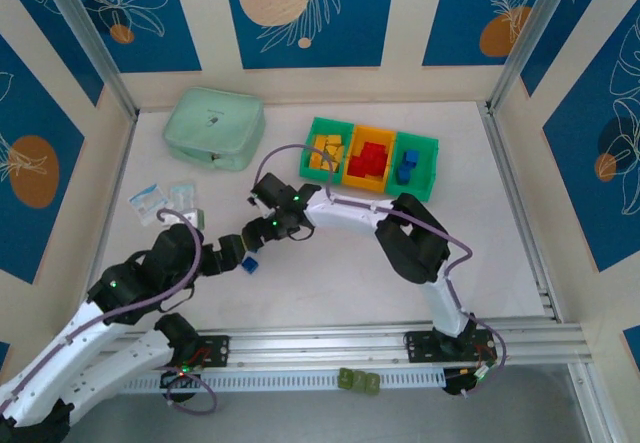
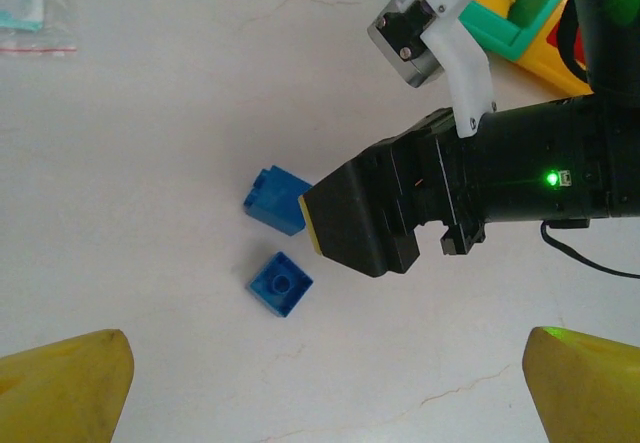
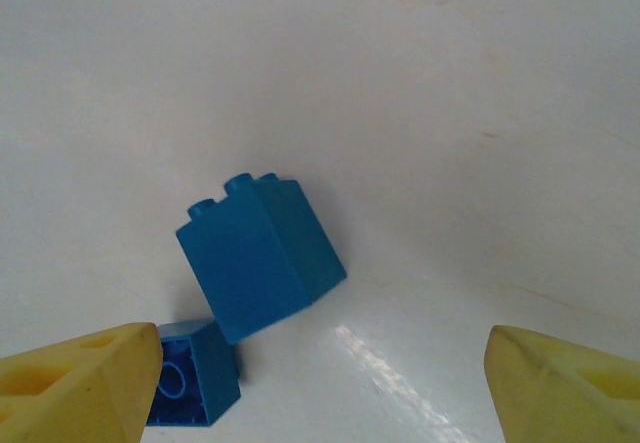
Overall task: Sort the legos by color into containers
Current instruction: Pick up the lego from the center of the table.
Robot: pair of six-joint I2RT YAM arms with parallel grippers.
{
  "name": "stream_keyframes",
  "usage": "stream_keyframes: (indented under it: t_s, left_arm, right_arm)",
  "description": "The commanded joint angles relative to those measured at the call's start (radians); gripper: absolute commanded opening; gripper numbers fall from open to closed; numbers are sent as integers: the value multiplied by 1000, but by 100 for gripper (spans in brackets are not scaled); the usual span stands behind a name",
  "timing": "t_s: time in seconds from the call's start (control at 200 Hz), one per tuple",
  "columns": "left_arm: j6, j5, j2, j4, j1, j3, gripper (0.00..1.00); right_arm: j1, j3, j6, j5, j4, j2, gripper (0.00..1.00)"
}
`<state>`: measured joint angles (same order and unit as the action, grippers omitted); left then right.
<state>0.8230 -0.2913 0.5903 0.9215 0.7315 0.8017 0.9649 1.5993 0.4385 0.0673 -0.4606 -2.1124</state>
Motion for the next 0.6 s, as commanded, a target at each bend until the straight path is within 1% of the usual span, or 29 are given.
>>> stream_keyframes:
  t_s: [0.0,0.2,0.4,0.595]
  left_arm:
    - [36,-31,-14,40,-9,-19,99]
    - [38,-40,-15,46,-10,-16,99]
    - [41,-47,-15,49,-9,-16,99]
    - [39,-52,-14,46,-11,-16,99]
  right_arm:
    - [15,65,-52,-16,-23,-52,85]
    - [29,136,-81,-6,-42,-117,86]
    - [41,205,-118,15,-85,-179,84]
    - [40,228,-136,65,-122,-198,73]
